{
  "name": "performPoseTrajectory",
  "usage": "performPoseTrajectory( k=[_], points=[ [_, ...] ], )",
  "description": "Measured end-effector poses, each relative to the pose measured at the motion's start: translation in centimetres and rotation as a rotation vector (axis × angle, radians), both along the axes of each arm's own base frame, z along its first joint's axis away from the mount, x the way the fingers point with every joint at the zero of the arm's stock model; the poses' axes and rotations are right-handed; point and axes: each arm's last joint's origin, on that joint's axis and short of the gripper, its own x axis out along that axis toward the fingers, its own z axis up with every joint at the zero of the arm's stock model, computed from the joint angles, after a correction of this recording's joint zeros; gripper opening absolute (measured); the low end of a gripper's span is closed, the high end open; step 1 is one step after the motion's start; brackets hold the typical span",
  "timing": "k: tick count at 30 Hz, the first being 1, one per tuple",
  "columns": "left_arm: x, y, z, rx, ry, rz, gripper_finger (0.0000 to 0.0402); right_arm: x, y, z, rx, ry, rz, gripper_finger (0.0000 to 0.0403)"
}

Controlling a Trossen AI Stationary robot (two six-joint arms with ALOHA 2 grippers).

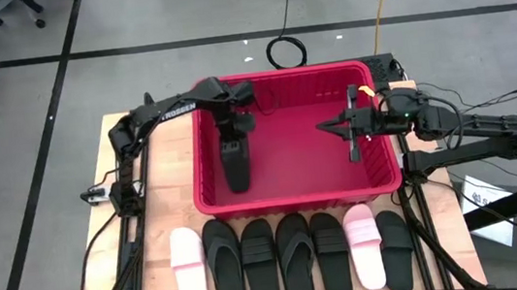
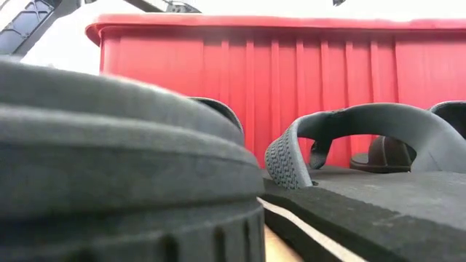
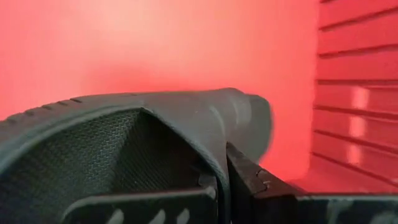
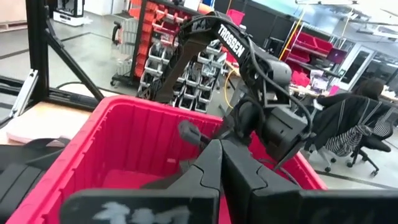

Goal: Pick and place slides into bin
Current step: Put the black slide into the red bin

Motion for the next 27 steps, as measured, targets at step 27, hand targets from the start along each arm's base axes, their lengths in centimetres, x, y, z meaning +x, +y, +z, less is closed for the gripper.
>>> performPoseTrajectory(
  k=[27],
  points=[
    [0.1,-0.3,-1.7,0.217,0.123,0.022,0.0116,0.0,0.0,0.1,-0.002,-0.006,0.000,0.0000]
  ],
)
